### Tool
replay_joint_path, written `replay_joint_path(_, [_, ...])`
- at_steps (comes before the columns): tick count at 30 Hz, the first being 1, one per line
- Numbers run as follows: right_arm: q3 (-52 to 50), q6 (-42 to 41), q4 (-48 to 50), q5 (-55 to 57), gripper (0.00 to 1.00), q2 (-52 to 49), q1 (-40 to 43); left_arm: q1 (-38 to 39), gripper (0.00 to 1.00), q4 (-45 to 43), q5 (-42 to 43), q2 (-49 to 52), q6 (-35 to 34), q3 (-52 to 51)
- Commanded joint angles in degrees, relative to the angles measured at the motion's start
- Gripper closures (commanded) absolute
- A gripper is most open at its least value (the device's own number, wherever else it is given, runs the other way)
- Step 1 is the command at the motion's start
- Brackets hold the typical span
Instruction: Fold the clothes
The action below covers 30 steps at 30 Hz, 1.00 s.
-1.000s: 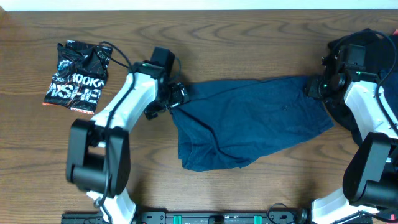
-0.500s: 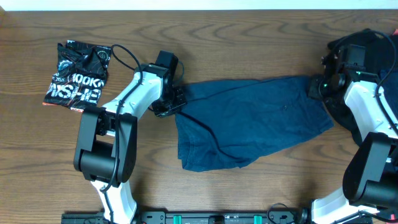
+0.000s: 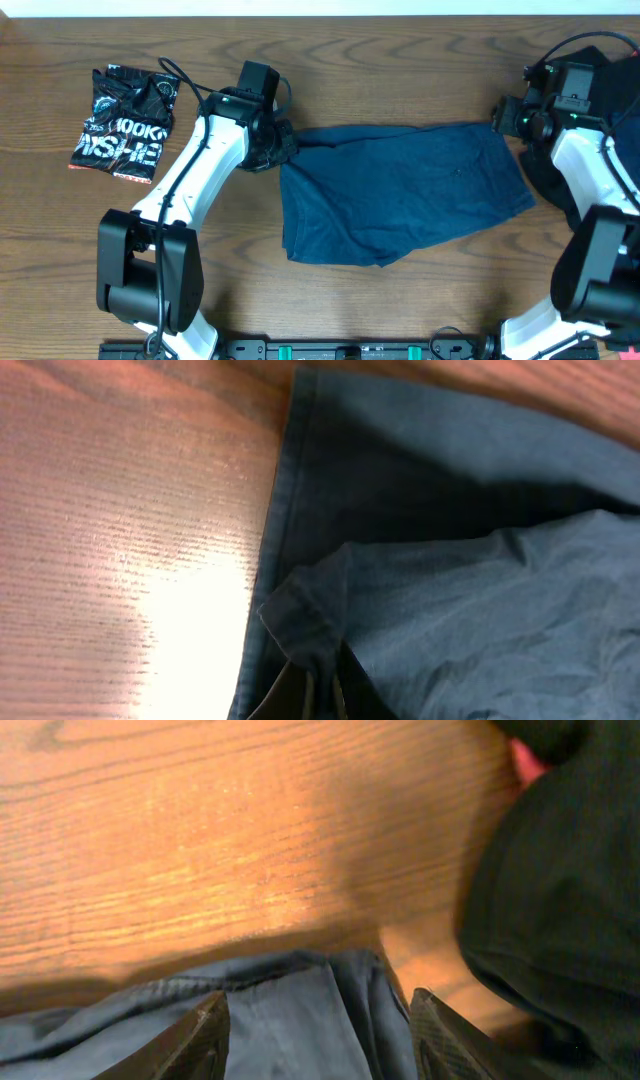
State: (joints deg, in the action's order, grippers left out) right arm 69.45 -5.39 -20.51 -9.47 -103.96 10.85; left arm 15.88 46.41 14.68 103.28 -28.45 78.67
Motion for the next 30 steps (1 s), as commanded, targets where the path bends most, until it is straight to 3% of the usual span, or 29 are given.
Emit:
replay_joint_path(1, [0.6,0.4,1.0,-1.5,0.44,-4.1,-0.7,0.5,0.94,0.4,-0.1,-0.2,0.8,0.8])
replay_joint_path(18, [0.6,0.3,4.0,-2.4,0.6,-9.4,-1.1,0.7,0.94,0.4,-0.1,-0.2,0.8,0.8])
replay_joint_path(30, [0.6,0.3,0.2,-2.8,0.56,-6.8,-1.0,0.7,0.94,0.4,-0.1,-0.2,0.8,0.8])
